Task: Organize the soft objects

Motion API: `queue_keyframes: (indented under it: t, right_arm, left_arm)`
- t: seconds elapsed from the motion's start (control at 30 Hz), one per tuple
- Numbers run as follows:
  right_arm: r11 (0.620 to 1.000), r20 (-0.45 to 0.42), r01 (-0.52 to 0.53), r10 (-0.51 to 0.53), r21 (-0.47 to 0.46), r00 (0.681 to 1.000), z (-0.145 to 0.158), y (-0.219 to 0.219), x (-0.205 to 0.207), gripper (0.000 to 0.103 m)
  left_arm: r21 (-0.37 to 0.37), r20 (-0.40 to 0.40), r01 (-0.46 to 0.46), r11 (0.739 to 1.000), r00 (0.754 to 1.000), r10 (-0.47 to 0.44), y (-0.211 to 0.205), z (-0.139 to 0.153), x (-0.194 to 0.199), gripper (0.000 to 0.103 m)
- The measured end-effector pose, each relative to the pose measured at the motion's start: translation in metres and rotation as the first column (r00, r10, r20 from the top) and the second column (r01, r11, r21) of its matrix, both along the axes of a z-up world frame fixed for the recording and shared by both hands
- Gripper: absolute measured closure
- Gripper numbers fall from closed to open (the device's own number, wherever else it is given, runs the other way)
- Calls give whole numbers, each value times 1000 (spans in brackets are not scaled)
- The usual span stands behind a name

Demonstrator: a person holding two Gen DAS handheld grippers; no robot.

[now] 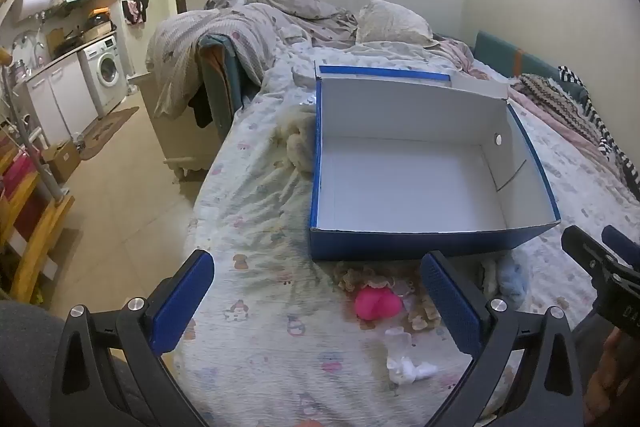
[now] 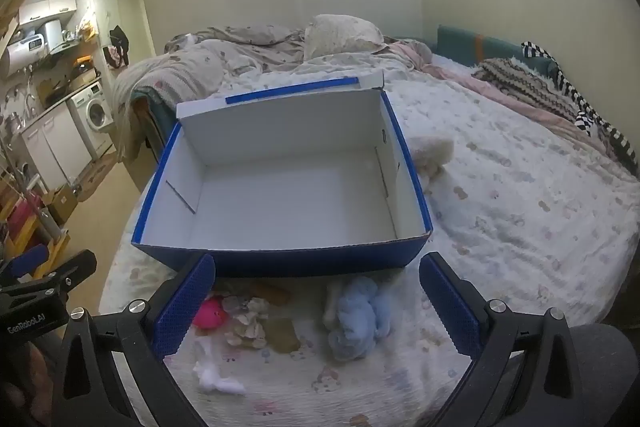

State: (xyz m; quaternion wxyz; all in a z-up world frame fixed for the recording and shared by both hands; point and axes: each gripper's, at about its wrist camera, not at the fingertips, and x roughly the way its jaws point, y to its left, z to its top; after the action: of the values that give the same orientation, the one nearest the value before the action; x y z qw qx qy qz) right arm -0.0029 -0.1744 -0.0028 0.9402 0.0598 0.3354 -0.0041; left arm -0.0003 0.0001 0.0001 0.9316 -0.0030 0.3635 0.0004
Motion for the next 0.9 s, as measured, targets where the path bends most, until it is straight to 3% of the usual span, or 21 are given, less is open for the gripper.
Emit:
queue_keyframes:
  t: [0.9]
  right_arm:
    - [1000,-11,11,-11,-2,1000,-3,0,1,0]
  left_arm:
    - [8,-3,2,1000,1000,-2,1,0,1,0]
